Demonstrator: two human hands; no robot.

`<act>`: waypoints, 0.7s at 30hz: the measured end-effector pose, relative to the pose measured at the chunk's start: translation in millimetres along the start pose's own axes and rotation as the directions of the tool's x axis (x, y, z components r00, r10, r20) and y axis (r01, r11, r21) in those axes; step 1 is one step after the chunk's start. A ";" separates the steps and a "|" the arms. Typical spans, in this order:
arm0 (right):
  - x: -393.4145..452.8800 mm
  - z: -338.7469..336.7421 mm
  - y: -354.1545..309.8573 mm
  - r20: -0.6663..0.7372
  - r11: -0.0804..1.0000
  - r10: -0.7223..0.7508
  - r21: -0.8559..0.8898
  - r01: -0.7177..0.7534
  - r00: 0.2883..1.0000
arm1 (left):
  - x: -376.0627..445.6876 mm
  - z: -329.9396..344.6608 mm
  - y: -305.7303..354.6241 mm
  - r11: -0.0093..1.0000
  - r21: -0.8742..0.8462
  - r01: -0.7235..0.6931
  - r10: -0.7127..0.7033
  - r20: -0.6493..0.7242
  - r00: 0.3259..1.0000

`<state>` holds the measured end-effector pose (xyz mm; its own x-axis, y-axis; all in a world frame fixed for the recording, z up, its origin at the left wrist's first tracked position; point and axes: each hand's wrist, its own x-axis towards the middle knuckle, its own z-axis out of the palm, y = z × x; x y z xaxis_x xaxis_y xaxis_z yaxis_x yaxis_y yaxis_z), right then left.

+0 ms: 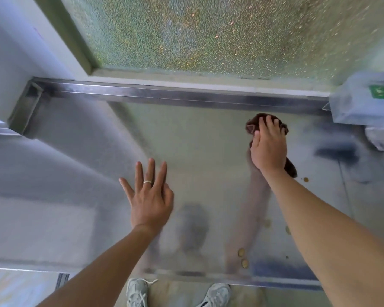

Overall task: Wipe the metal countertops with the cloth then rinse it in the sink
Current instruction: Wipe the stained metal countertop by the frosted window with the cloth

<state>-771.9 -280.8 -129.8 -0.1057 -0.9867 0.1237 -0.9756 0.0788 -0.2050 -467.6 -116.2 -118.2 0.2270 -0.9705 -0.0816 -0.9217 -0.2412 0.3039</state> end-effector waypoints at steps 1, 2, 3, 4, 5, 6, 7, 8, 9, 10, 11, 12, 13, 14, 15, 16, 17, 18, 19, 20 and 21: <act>4.5 1.3 0.6 0.000 1.000 0.007 -0.003 -0.007 1.000 | -0.3 -0.5 0.6 1.000 0.000 -0.001 0.001 -0.003 1.000; 5.7 1.9 -1.1 0.004 1.000 0.022 0.002 -0.022 1.000 | -0.6 -1.2 0.8 1.000 -0.001 -0.003 0.003 -0.002 1.000; 2.4 1.6 -5.9 0.008 0.999 0.042 0.013 -0.042 0.999 | -0.8 -2.3 1.0 1.000 -0.006 -0.006 0.006 0.000 1.000; -5.2 2.2 -14.6 0.010 0.998 0.054 0.024 -0.054 0.999 | -0.9 -2.9 1.3 1.000 -0.011 -0.007 0.007 0.000 1.000; -17.4 3.6 -28.1 0.006 0.998 0.048 0.033 -0.048 0.999 | -0.6 -3.6 2.1 1.000 -0.015 -0.009 0.009 -0.003 1.000; -34.2 5.5 -46.2 -0.004 0.999 0.030 0.044 -0.029 1.000 | -0.5 -4.5 2.9 1.000 -0.017 -0.011 0.011 -0.001 1.000; -55.3 7.7 -68.1 -0.018 0.998 -0.001 0.070 0.002 1.000 | -0.8 -5.5 3.8 1.000 -0.017 -0.014 0.014 0.003 1.000; -80.0 10.8 -93.6 -0.019 0.992 -0.041 0.122 0.043 0.999 | -1.7 -5.8 3.5 1.000 -0.017 -0.016 0.017 0.005 1.000; -107.8 13.3 -119.7 -0.005 0.979 -0.087 0.182 0.086 0.996 | -2.8 -6.1 2.5 1.000 -0.018 -0.021 0.021 0.004 1.000; -137.3 14.7 -144.7 0.010 0.965 -0.131 0.232 0.125 0.991 | -4.1 -6.4 0.7 0.999 -0.021 -0.027 0.027 0.001 1.000; -165.6 14.1 -165.4 0.016 0.952 -0.166 0.264 0.156 0.986 | -5.5 -6.8 -1.1 0.999 -0.031 -0.035 0.035 -0.004 0.999; -189.8 11.7 -179.8 0.013 0.942 -0.185 0.287 0.173 0.983 | -6.4 -6.9 -3.4 0.998 -0.044 -0.044 0.044 -0.007 0.999; -209.8 7.9 -187.1 0.008 0.934 -0.192 0.308 0.180 0.981 | -7.8 -8.0 -6.3 0.997 -0.052 -0.057 0.057 -0.001 0.998; -226.6 4.4 -186.8 -0.005 0.931 -0.200 0.312 0.191 0.980 | -9.8 -8.8 -9.6 0.996 -0.050 -0.078 0.079 0.011 0.997; -241.2 -0.1 -180.0 -0.009 0.930 -0.220 0.301 0.213 0.975 | -13.2 -9.7 -12.5 0.994 -0.039 -0.101 0.102 0.024 0.995; -253.3 -5.2 -168.7 0.009 0.927 -0.255 0.287 0.242 0.967 | -18.5 -10.4 -14.2 0.993 -0.029 -0.117 0.118 0.034 0.992; -262.8 -11.2 -154.8 0.023 0.922 -0.285 0.280 0.268 0.958 | -25.8 -11.2 -13.8 0.992 -0.025 -0.127 0.128 0.040 0.991; -269.2 -16.0 -139.9 0.030 0.918 -0.304 0.276 0.284 0.952 | -34.5 -11.1 -11.7 0.991 -0.028 -0.129 0.130 0.041 0.991; -274.6 -20.6 -125.0 0.031 0.918 -0.308 0.272 0.289 0.951 | -44.0 -10.8 -7.5 0.991 -0.033 -0.128 0.130 0.042 0.991; -278.4 -24.1 -109.6 0.033 0.922 -0.301 0.263 0.283 0.953 | -53.2 -9.5 -1.9 0.991 -0.038 -0.125 0.127 0.045 0.991; -280.5 -27.3 -92.2 0.036 0.931 -0.285 0.250 0.268 0.958 | -60.8 -7.2 6.6 0.992 -0.047 -0.121 0.123 0.049 0.991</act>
<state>-657.5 -7.4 -119.1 0.1839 -0.9726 0.1420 -0.8881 -0.2263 -0.4002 -485.2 -58.8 -104.4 0.0958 -0.9913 -0.0899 -0.9265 -0.1218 0.3560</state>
